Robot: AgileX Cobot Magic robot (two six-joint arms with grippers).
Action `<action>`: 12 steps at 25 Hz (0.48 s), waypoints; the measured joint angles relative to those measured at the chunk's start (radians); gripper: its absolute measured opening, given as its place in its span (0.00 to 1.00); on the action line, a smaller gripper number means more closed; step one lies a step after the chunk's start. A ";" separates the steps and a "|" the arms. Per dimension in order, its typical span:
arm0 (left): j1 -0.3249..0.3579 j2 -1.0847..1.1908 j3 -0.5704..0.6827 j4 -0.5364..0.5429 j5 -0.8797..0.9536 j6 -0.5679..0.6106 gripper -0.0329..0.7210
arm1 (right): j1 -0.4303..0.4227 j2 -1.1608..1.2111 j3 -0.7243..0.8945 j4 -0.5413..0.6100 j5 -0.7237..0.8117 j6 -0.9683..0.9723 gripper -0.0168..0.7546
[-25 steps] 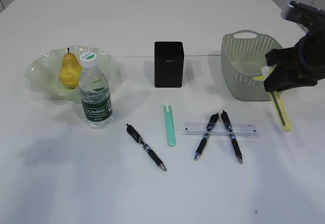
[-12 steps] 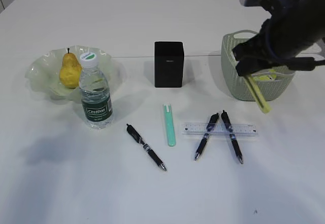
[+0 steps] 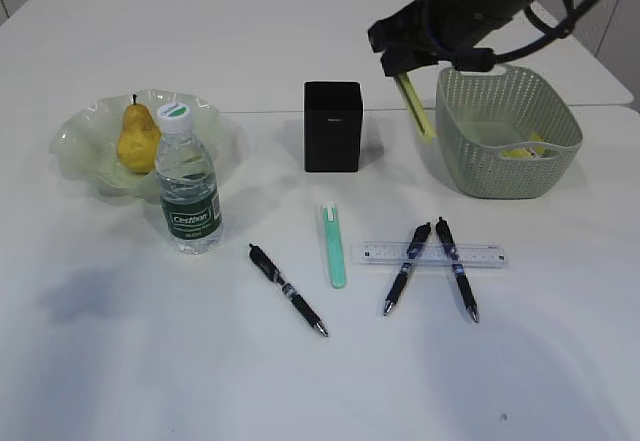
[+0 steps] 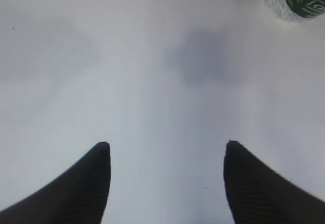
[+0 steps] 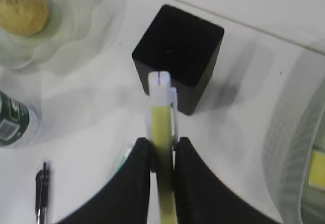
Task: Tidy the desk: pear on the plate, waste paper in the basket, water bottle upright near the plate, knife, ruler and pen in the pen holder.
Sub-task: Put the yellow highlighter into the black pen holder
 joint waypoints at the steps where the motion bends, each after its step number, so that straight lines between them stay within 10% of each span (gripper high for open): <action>1: 0.000 0.000 0.000 0.000 0.000 0.000 0.69 | 0.002 0.027 -0.036 0.000 -0.005 0.000 0.13; 12: 0.000 0.000 0.000 0.000 -0.016 0.000 0.69 | 0.004 0.272 -0.321 0.022 -0.120 0.000 0.13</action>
